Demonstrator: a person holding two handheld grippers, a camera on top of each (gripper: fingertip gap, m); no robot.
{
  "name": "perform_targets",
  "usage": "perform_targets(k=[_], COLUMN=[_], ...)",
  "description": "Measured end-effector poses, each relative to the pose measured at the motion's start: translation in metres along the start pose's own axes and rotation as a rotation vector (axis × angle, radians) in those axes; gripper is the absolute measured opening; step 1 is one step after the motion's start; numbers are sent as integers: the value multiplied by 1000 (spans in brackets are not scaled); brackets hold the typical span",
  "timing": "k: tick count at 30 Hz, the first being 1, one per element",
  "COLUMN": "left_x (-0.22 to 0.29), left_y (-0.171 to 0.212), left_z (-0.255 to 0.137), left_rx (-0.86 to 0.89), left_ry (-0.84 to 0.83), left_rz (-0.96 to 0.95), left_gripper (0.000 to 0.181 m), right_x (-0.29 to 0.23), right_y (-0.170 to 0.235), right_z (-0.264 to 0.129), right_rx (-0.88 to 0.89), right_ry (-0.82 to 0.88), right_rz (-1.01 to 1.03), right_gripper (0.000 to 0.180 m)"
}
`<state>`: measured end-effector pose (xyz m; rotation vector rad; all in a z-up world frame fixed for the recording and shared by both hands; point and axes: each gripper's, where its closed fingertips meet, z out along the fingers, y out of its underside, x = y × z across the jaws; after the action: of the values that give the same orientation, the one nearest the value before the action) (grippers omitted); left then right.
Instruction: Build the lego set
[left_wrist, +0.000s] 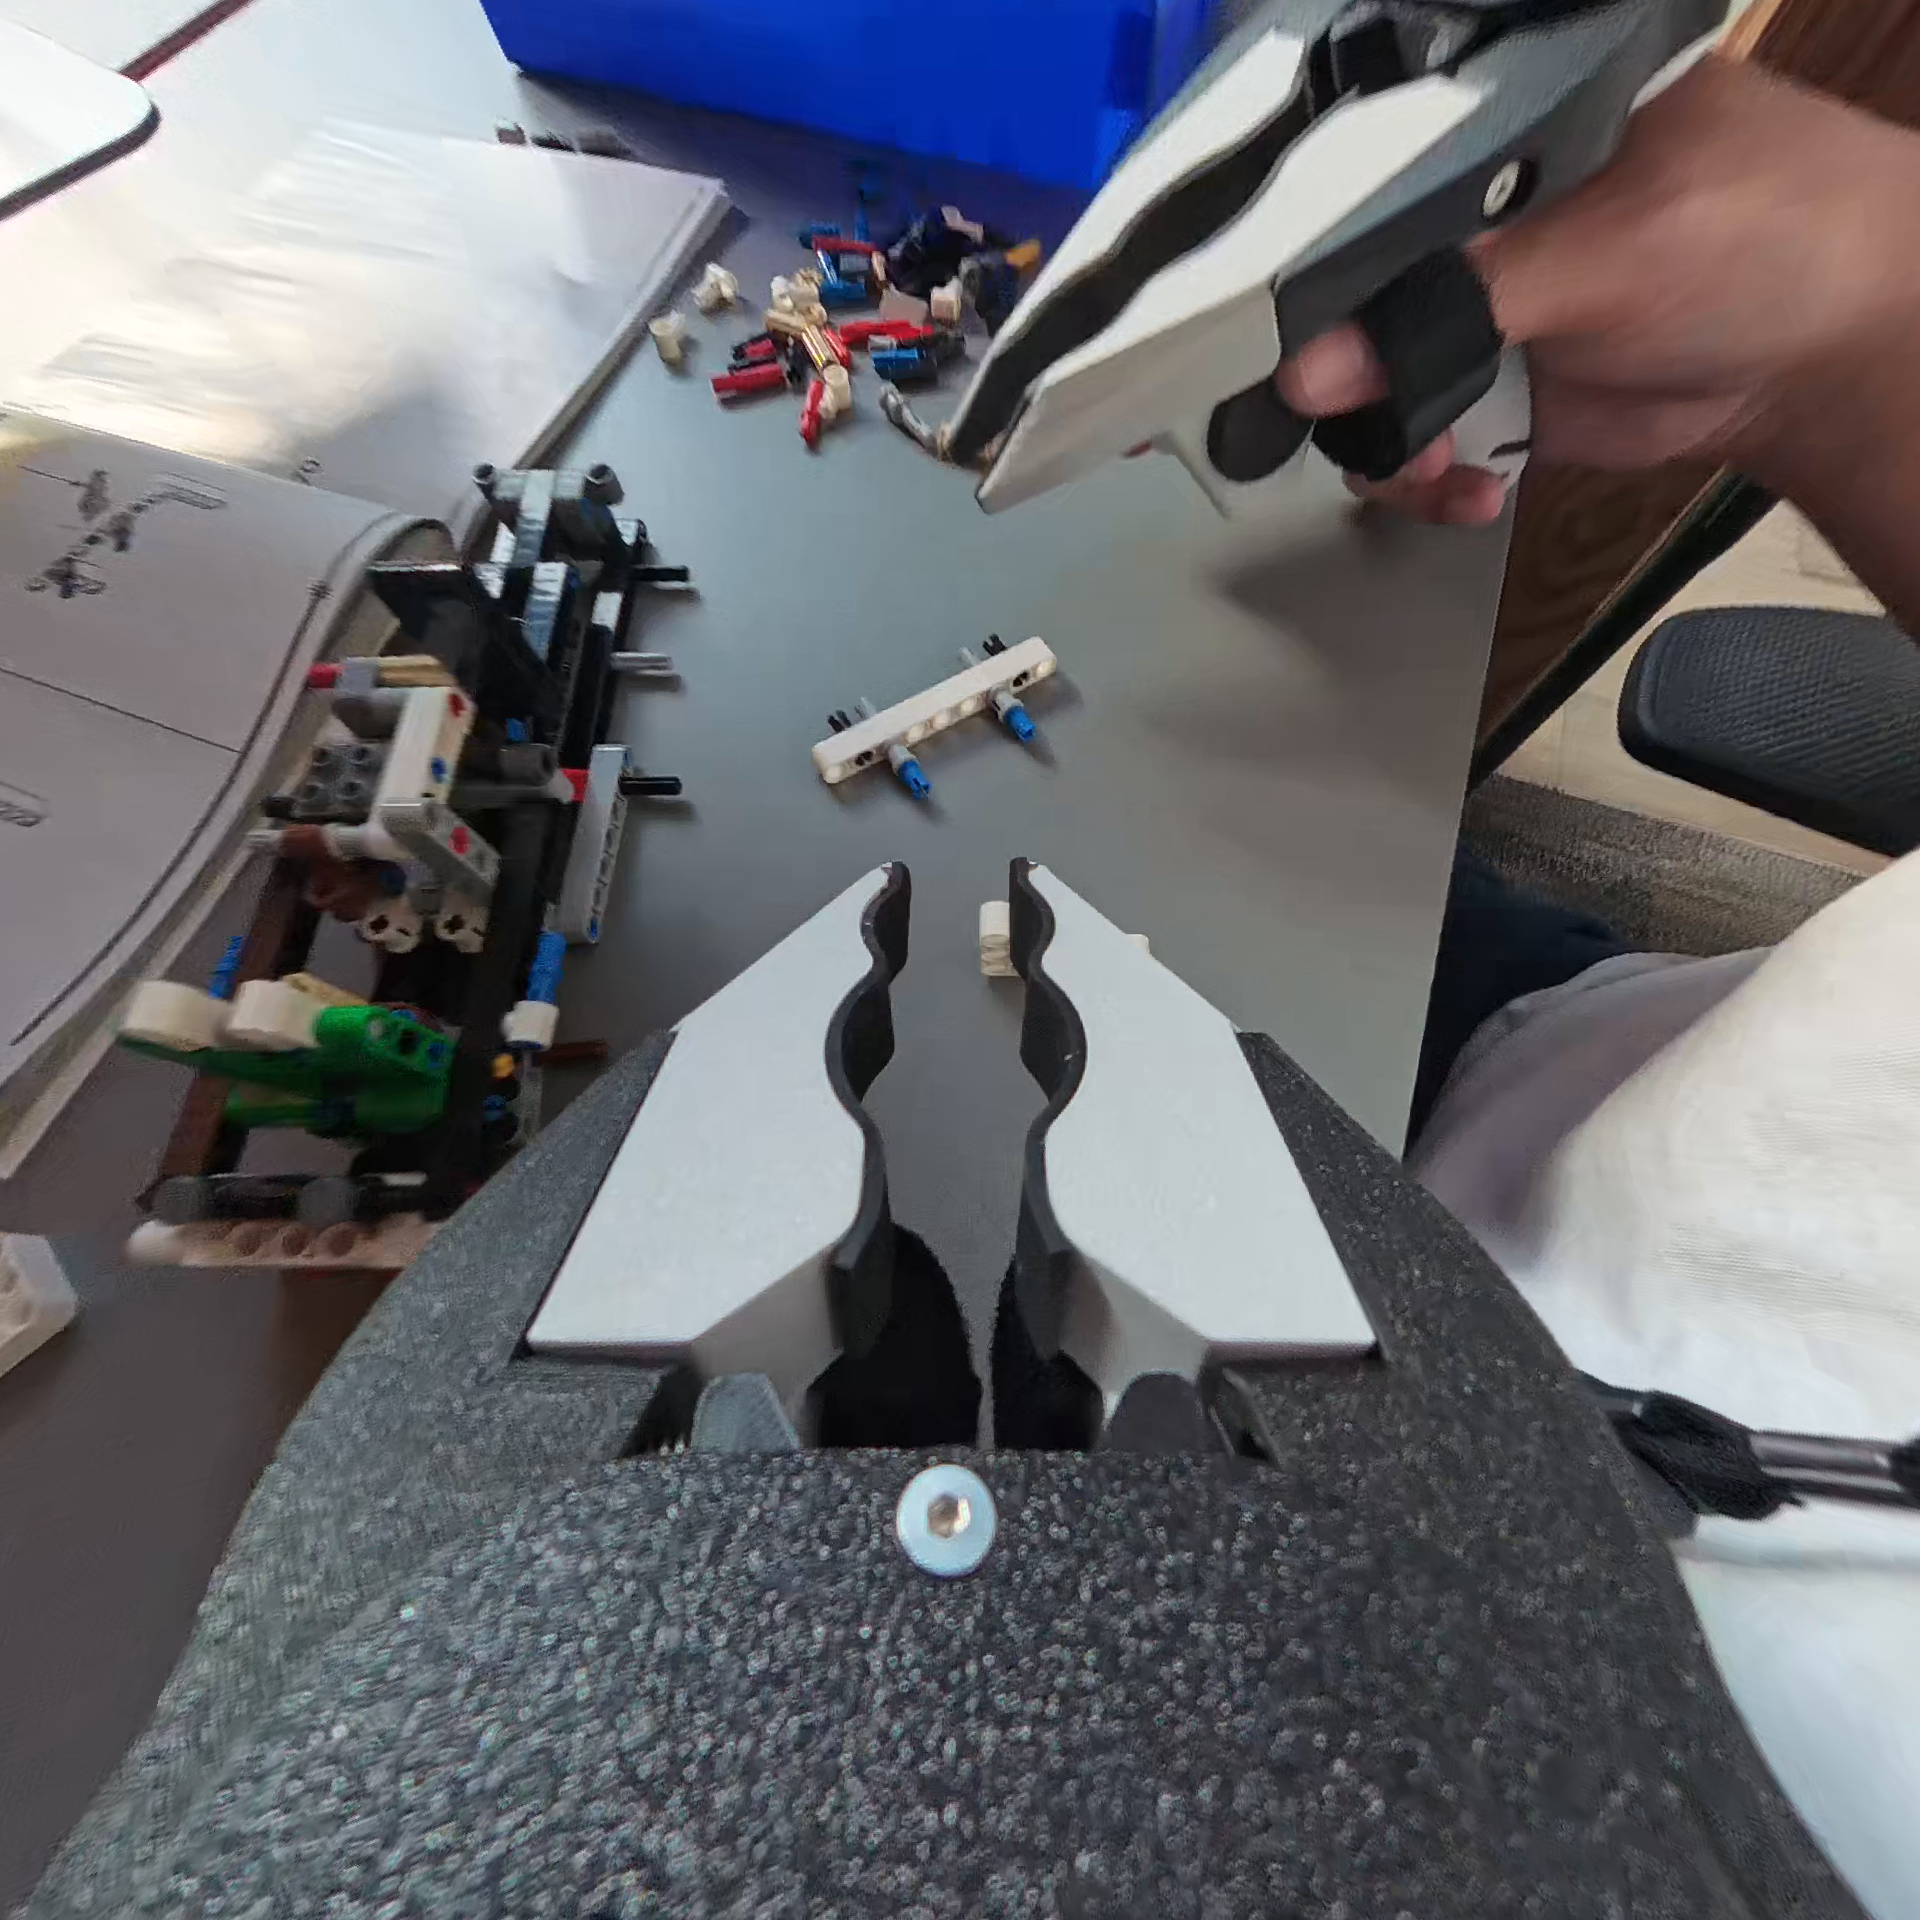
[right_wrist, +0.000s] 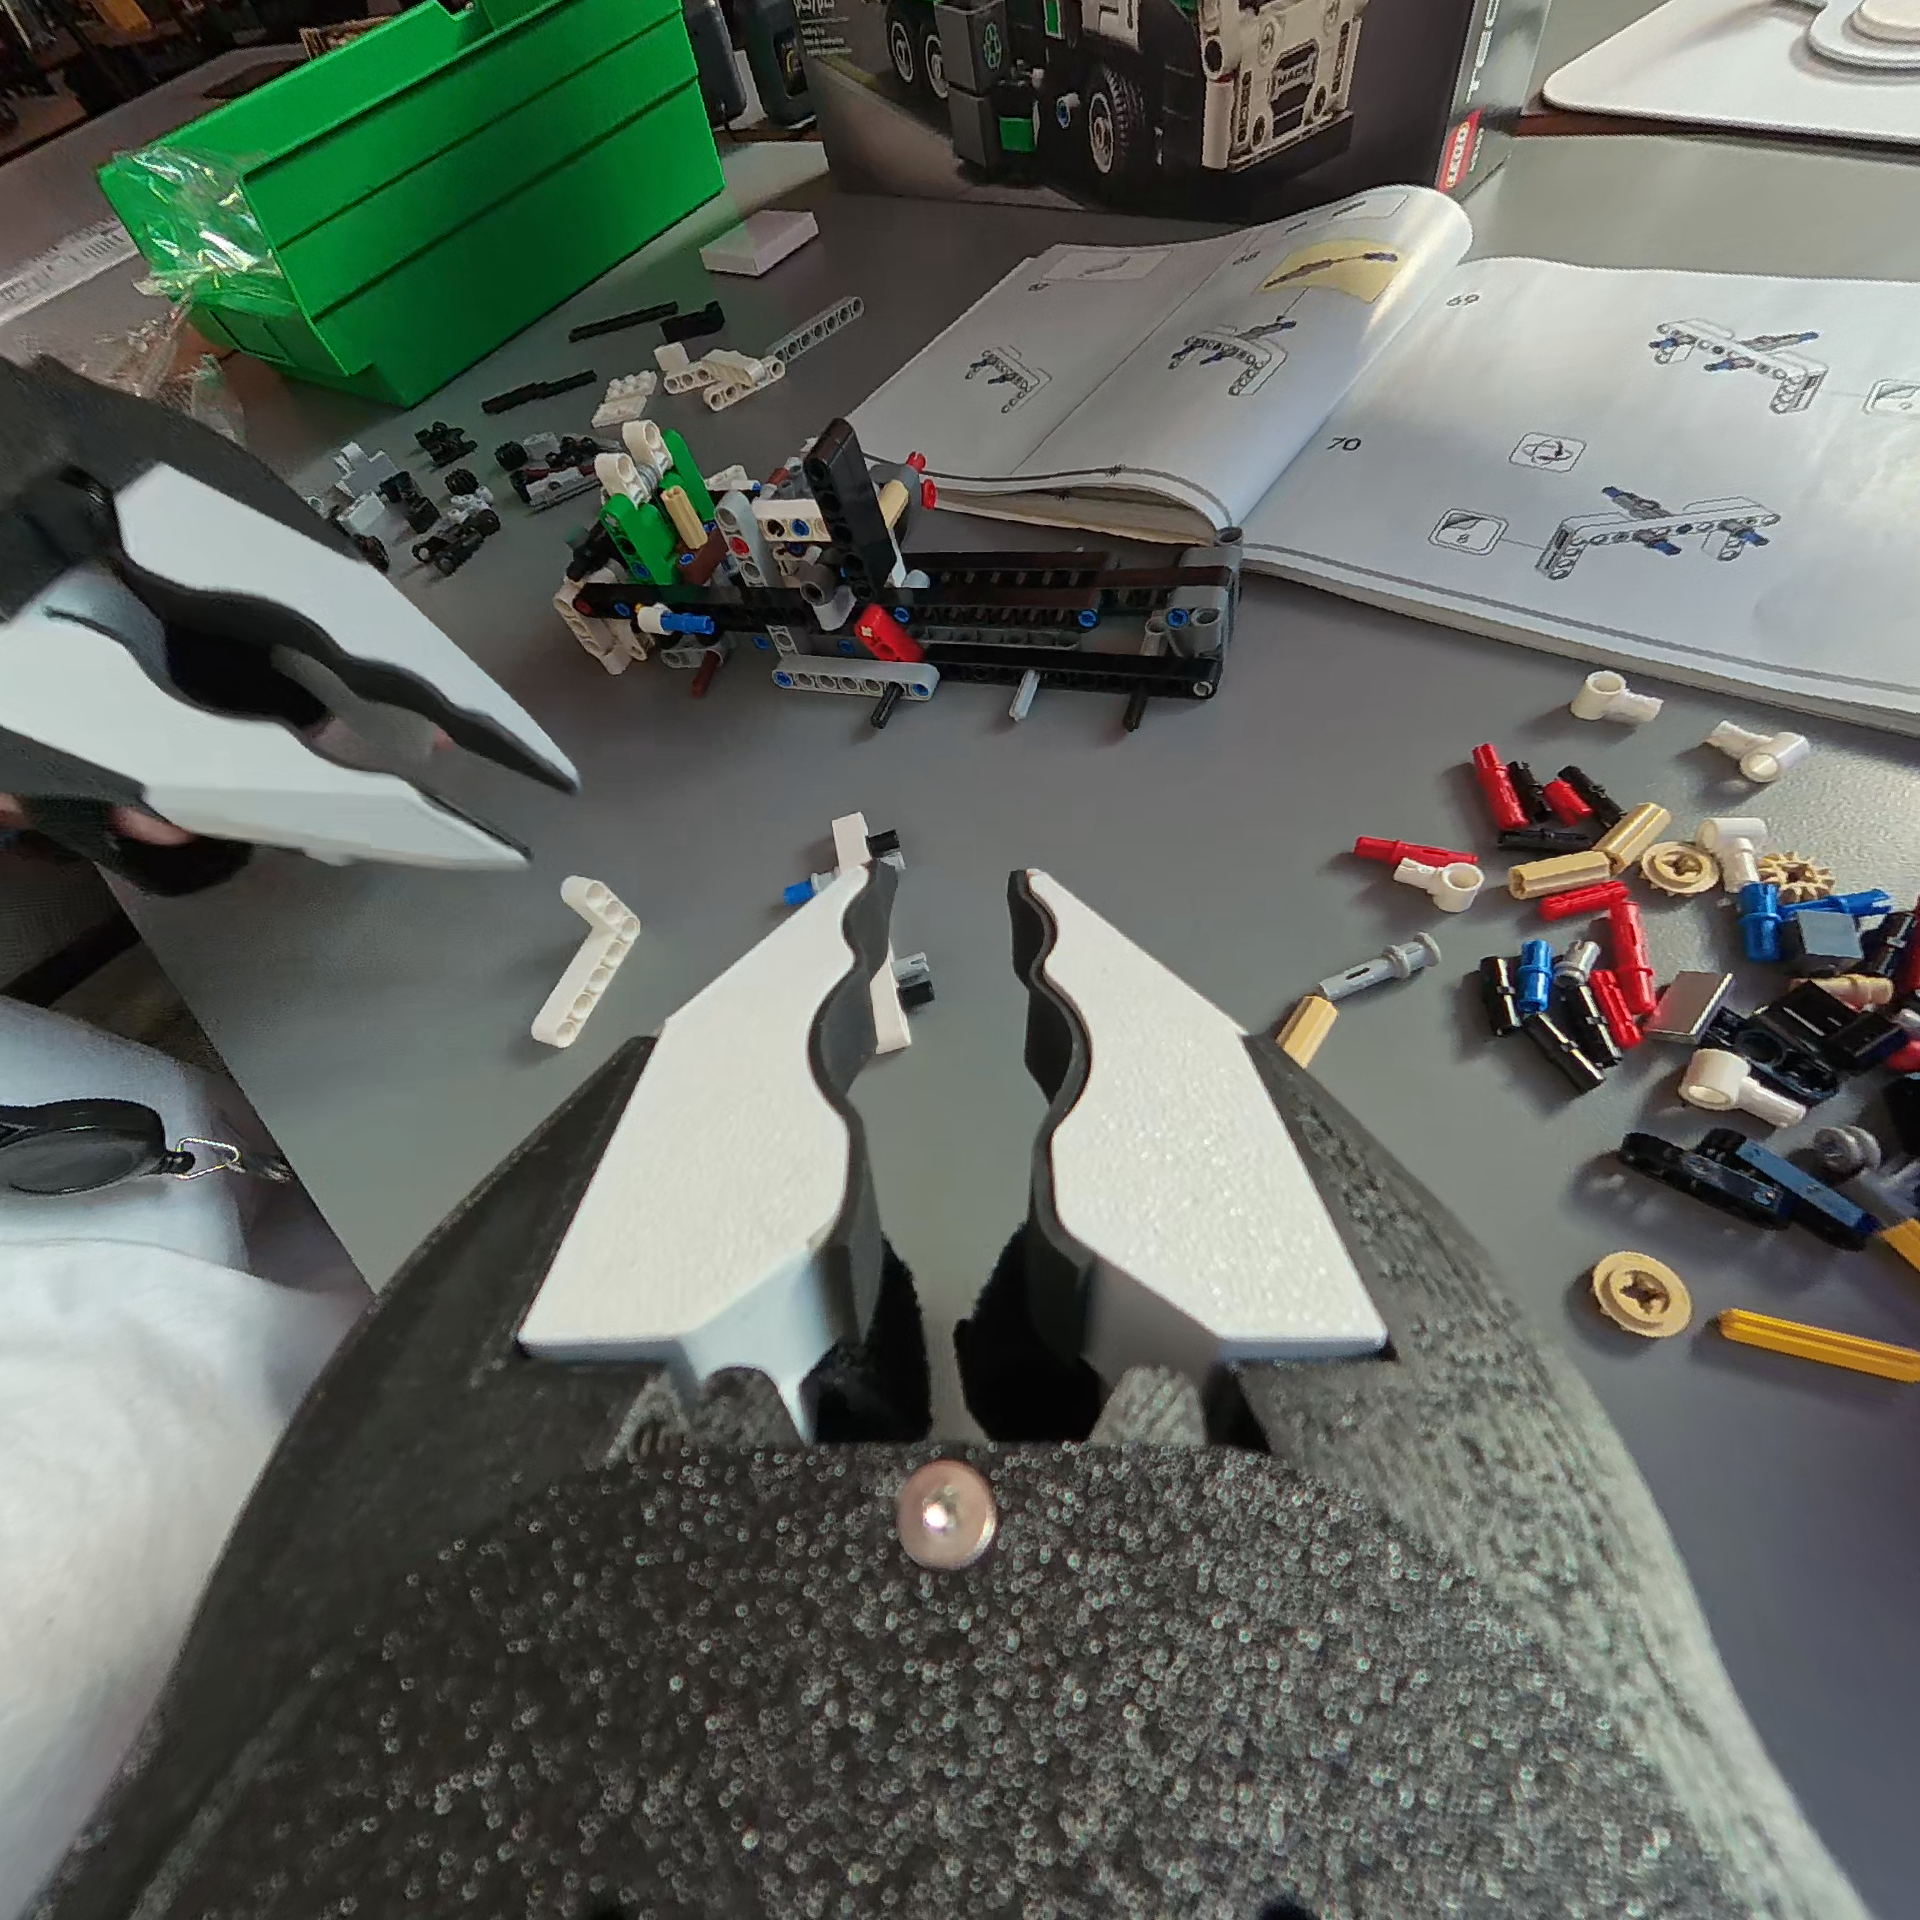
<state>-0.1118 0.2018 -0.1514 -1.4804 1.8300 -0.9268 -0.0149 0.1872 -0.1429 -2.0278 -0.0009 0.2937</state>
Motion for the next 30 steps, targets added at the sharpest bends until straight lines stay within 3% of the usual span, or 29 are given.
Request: perform_targets(k=[3, 6, 8, 10, 12, 15, 21, 30], left_x=[-33, -96, -141, -185, -206, -206, -201, -203], left_y=[-20, -16, 12, 46, 66, 72, 69, 75], left_z=[-43, -82, -91, -95, -92, -77, -58, -50], left_rx=[103, 153, 45, -102, -183, -194, -206, -246], left_ry=[-24, -138, -256, -415, -437, -333, -297, -305], left_rz=[-102, -195, -199, -160, -185, -271, -231, -161], left_gripper=[22, 24, 27, 12, 18, 33, 36, 0], right_x=[2, 4, 5, 5, 5, 8, 10, 9], right_y=[-1, -2, -2, -2, -1, 1, 0, 0], right_z=[-1, -2, -2, -1, -1, -4, -7, -9], right_rx=[10, 15, 16, 11, 6, 2, 9, 14], right_ry=[-4, -7, -8, -9, -4, 17, 12, -5], right_rz=[18, 31, 33, 32, 27, 22, 31, 42], right_gripper=[22, 22, 22, 22, 22, 22, 21, 21])
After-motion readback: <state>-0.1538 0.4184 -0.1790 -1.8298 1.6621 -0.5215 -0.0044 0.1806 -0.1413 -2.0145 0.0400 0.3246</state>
